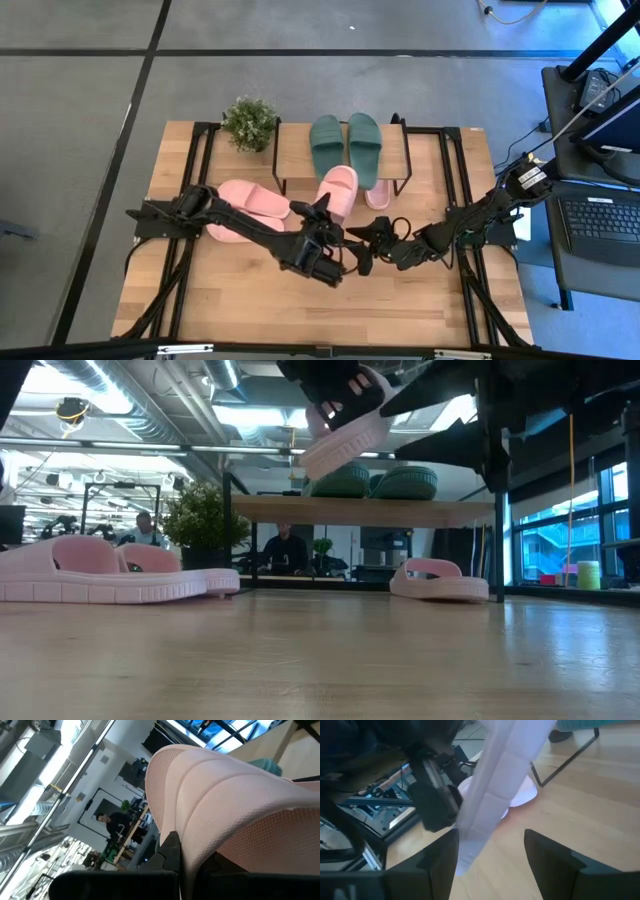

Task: Pick and place slides into the shelf
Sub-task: Put the pink slipper under the shelf

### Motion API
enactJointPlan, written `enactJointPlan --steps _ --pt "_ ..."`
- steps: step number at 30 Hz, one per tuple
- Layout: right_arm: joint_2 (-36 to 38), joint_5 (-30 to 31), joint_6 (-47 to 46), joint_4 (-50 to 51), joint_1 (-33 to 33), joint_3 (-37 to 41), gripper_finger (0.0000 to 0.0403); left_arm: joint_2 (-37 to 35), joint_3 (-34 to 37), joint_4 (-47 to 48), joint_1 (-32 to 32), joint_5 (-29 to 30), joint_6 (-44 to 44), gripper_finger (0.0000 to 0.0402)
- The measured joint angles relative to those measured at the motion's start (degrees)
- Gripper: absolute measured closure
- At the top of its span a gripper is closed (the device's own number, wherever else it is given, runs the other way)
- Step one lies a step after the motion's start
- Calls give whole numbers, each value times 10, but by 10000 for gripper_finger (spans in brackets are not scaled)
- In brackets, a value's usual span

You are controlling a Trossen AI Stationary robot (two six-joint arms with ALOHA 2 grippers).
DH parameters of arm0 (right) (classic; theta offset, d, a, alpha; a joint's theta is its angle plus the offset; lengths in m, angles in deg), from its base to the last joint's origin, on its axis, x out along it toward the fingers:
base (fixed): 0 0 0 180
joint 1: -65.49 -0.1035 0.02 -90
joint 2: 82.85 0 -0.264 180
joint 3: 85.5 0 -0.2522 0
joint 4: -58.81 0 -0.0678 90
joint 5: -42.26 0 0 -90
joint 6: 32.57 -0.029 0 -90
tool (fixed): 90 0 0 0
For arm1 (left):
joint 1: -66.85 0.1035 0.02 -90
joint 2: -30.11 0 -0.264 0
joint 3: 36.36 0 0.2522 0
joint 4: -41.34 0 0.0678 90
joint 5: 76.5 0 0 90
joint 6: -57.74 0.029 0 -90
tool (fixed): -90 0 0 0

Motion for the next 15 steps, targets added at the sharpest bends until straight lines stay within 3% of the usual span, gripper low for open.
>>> enactJointPlan --steps 15 --pt "0 3 16 -17 12 0 176 0 0 -82 45 0 44 400"
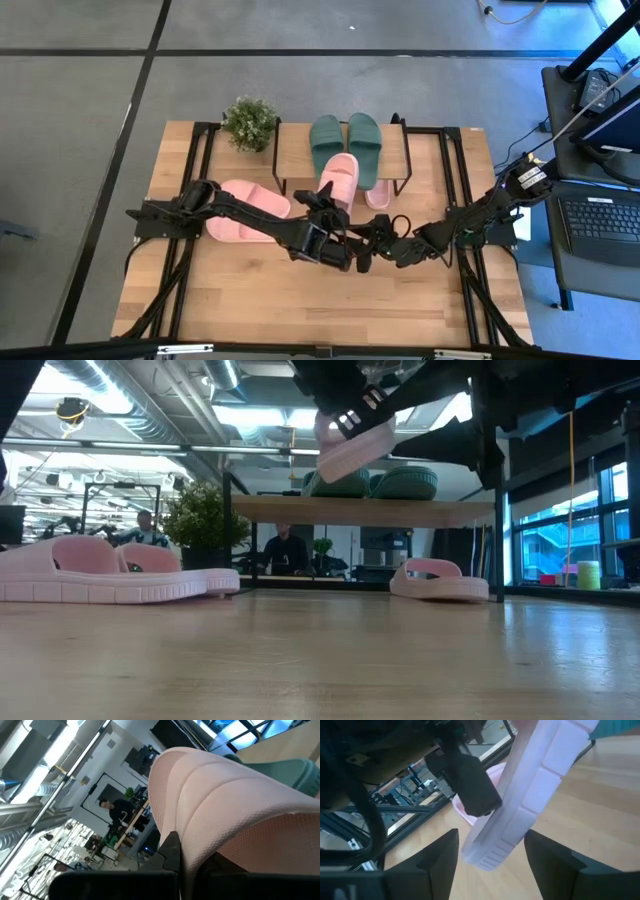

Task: Pick and place slides into the shelf
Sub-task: Put the pink slipper under the shelf

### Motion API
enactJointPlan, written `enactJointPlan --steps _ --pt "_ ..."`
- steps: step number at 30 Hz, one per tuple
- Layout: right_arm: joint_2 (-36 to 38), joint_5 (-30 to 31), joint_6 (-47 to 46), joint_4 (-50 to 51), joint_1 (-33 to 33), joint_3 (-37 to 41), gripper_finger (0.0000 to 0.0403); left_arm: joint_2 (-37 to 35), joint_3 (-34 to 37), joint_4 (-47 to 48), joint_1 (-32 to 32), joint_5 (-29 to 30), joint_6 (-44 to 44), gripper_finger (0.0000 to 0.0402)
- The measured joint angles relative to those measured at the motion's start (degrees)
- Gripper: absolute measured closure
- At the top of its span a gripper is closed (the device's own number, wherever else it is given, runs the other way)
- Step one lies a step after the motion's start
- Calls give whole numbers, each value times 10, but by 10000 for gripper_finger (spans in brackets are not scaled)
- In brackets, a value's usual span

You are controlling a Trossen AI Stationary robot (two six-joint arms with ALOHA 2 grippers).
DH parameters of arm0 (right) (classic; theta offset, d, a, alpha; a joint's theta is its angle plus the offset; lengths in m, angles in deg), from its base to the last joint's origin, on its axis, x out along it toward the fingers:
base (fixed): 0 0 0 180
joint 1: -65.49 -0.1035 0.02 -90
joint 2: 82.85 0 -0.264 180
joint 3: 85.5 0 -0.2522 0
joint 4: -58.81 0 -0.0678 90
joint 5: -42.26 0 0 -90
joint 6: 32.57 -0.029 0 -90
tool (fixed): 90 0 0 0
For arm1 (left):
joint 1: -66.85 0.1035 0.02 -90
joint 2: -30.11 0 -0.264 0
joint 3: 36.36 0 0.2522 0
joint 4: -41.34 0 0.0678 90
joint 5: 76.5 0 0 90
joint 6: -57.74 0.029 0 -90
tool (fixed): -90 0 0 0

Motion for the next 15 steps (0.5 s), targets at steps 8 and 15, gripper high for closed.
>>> enactJointPlan --steps 8,15 --pt "0 -3 14 2 4 0 176 0 0 -4 0 1 1 400" --pt "0 -5 30 3 4 0 176 0 0 -5 -3 1 1 400"
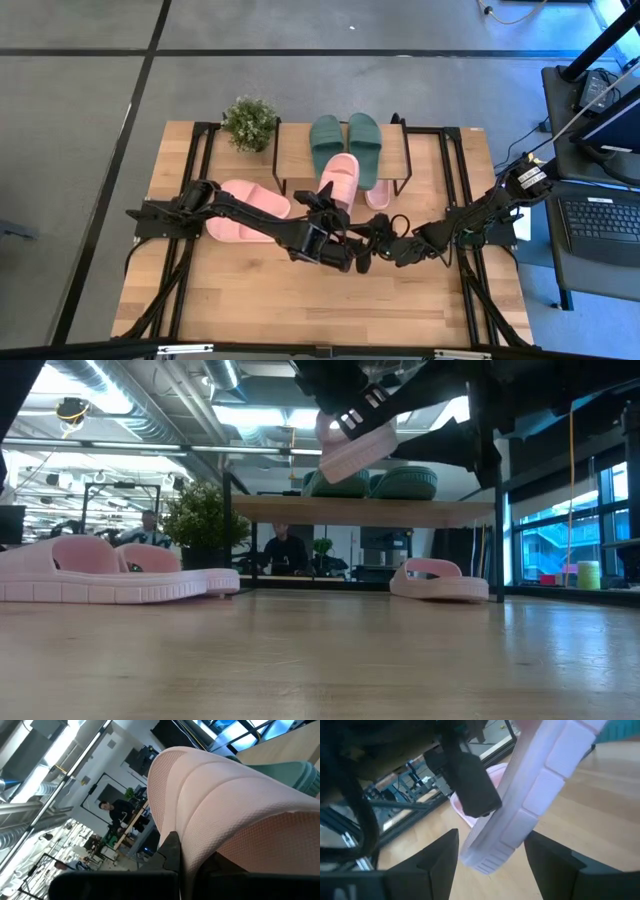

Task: Pick and place slides into the shelf
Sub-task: Put the pink slipper under the shelf

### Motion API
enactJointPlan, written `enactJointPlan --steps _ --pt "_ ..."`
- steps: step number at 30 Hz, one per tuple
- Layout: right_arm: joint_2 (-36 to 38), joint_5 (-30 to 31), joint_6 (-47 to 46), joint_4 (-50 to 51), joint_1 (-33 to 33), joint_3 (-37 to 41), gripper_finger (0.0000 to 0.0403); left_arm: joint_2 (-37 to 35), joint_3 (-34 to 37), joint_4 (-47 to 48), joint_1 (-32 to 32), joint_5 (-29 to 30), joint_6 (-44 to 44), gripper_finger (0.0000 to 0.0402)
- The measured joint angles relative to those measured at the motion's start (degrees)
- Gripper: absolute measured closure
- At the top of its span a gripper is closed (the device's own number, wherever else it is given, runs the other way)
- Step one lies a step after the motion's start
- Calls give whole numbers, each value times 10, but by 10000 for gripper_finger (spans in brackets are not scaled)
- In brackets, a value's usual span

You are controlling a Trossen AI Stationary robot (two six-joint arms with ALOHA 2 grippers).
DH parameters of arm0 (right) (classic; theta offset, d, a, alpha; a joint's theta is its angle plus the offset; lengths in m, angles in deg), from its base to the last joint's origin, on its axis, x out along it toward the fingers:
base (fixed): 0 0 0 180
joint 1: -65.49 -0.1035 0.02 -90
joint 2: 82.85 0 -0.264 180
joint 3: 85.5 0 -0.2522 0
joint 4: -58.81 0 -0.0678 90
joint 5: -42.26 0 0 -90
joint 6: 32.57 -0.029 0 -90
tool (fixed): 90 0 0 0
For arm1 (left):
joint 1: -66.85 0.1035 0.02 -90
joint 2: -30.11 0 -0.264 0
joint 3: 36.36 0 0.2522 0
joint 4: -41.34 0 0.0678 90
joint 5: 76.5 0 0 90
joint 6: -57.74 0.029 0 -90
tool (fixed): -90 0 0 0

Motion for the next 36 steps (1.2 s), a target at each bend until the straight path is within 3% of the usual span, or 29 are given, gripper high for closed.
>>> enactJointPlan --steps 12,24,36 --pt "-3 -52 32 9 12 -1 195 0 0 -22 -21 -1 27 400" --pt "-7 -75 75 25 12 -1 321 0 0 -58 -26 0 84 400" --pt "-7 -77 135 20 12 -1 326 0 0 -57 -30 2 109 351"
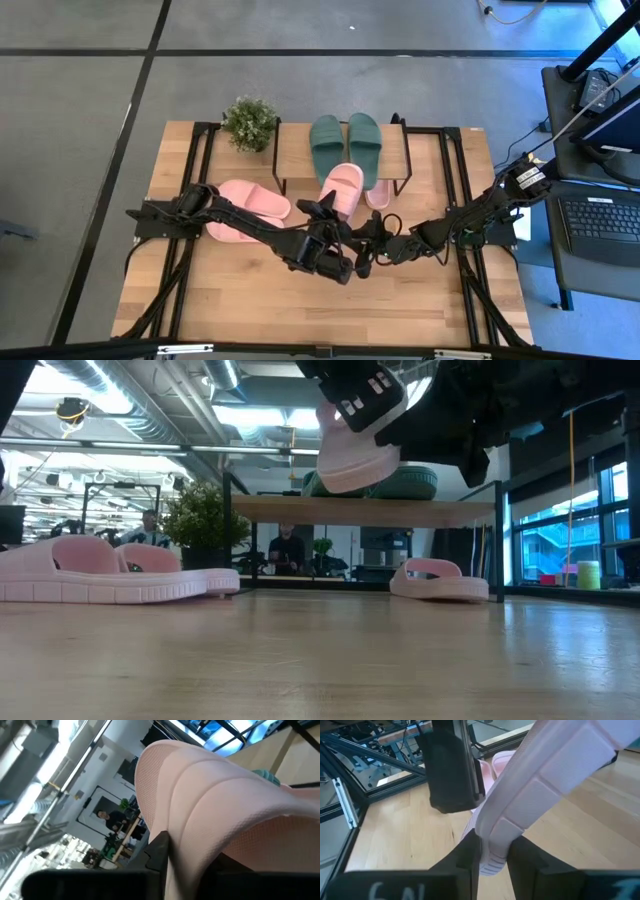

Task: Pick and place slides into the shelf
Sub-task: Put the pink slipper under the shelf

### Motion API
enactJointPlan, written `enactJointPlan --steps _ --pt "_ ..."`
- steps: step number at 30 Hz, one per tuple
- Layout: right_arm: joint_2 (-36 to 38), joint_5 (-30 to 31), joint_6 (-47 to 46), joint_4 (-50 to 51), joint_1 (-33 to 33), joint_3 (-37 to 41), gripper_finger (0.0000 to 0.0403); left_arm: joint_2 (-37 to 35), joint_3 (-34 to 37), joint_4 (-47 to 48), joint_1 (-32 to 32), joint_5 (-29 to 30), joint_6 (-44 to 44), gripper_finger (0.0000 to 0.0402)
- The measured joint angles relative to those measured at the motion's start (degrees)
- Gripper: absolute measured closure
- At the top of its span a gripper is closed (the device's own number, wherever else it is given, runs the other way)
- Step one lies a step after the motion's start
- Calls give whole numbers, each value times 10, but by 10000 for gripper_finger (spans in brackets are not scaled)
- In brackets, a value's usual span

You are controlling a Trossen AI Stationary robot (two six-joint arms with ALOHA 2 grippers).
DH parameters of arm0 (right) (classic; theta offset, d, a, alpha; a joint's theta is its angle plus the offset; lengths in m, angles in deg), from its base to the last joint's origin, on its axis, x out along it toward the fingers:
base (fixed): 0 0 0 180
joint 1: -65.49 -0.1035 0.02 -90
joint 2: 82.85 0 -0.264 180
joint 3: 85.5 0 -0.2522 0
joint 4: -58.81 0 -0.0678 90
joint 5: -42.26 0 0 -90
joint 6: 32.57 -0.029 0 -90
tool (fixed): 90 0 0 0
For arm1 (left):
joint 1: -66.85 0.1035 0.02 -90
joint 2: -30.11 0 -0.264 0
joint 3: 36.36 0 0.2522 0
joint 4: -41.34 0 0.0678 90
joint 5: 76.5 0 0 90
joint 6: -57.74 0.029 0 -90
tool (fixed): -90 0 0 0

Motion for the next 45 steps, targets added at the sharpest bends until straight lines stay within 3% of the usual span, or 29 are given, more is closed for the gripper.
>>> enactJointPlan --steps 7,12,19,22,28,31,37,42,45 --pt "0 -3 1 7 -1 0 326 0 0 1 -18 -18 57 346" --pt "0 -4 1 7 -1 1 329 0 0 2 -34 -15 144 345" --pt "10 -11 4 24 -1 1 330 -1 -1 9 -68 -45 106 344" --pt "21 -21 8 47 -4 3 330 -6 -3 46 -86 -111 44 344" --pt "62 -41 -24 115 -5 3 336 -24 -1 269 -119 -236 -263 344" --pt "88 -65 -38 131 -4 0 338 -30 -1 315 -143 -262 -365 344" --pt "129 -121 -79 165 -2 -1 340 -34 0 302 -197 -258 -399 344" --pt "151 -63 -132 258 4 -1 340 -33 0 291 -245 -228 -400 344" --pt "151 -82 -154 267 2 0 340 -33 0 294 -262 -206 -427 344"
